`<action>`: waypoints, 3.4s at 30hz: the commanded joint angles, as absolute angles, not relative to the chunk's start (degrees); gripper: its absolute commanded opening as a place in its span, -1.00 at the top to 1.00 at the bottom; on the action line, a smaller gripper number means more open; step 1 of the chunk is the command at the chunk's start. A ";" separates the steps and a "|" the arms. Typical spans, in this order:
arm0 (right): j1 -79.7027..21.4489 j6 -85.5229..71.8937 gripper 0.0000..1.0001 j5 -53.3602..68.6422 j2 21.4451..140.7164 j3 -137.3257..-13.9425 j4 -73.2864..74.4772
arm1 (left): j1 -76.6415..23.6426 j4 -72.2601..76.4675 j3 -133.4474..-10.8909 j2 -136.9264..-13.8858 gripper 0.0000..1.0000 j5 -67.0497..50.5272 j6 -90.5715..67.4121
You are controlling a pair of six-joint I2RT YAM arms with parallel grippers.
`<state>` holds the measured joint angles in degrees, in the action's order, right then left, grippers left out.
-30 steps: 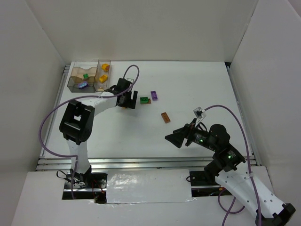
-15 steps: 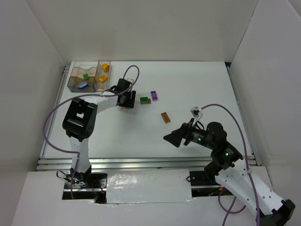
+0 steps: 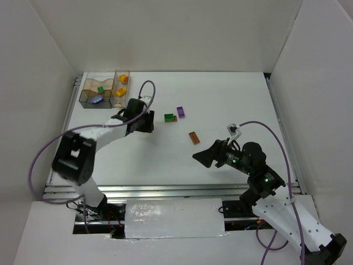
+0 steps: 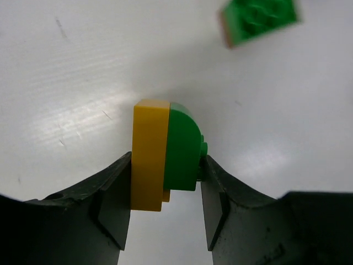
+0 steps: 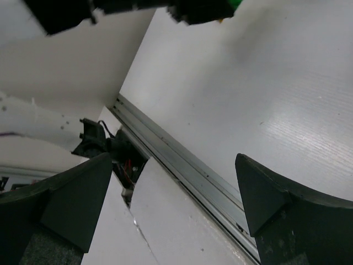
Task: Sort the legos into containers by color
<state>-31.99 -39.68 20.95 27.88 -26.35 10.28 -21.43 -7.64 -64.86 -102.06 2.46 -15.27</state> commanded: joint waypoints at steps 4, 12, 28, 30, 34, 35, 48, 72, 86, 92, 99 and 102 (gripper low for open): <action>-31.64 -48.15 -0.96 12.92 30.92 -32.87 10.02 | -28.82 10.88 -48.36 -74.12 1.00 -15.28 -10.55; -34.62 -53.00 -0.83 12.75 36.39 -36.20 6.59 | -37.43 15.21 -39.90 -55.73 1.00 -20.39 -8.27; -47.02 -51.24 -0.56 2.29 44.91 -42.36 7.21 | -51.77 6.42 -46.76 -57.39 1.00 -15.73 -3.96; -47.63 -51.07 -0.42 3.16 46.23 -43.06 6.60 | -52.29 5.89 -47.11 -57.65 1.00 -15.21 -3.78; -49.83 -50.54 0.15 3.25 49.21 -44.47 6.24 | -53.26 4.66 -48.07 -59.06 0.90 -13.36 -3.87; -50.01 -50.45 0.30 3.34 49.74 -44.65 6.33 | -53.44 4.57 -48.25 -59.32 0.87 -12.66 -4.04; -47.21 -40.09 1.00 10.80 44.04 -38.15 -3.78 | -53.79 3.08 -50.00 -57.57 -0.99 -10.36 -10.45; -38.67 -26.55 1.00 53.44 34.98 -38.93 -10.29 | -53.70 4.56 -54.14 -54.75 -0.84 -40.42 -25.49; -38.76 -24.26 1.00 51.24 36.82 -41.05 -7.20 | -54.49 7.12 -53.44 -59.59 0.05 -42.80 -26.46; -38.67 -26.71 -0.98 47.83 35.95 -39.03 -8.61 | -54.49 6.59 -53.61 -57.32 1.00 -39.29 -25.40; -38.67 -30.93 -0.99 49.21 34.27 -34.37 -14.41 | -54.49 8.43 -52.56 -54.05 1.00 -39.20 -25.84; -38.67 -32.43 -0.93 50.45 34.89 -33.40 -17.31 | -54.49 8.70 -52.56 -54.23 1.00 -40.16 -26.10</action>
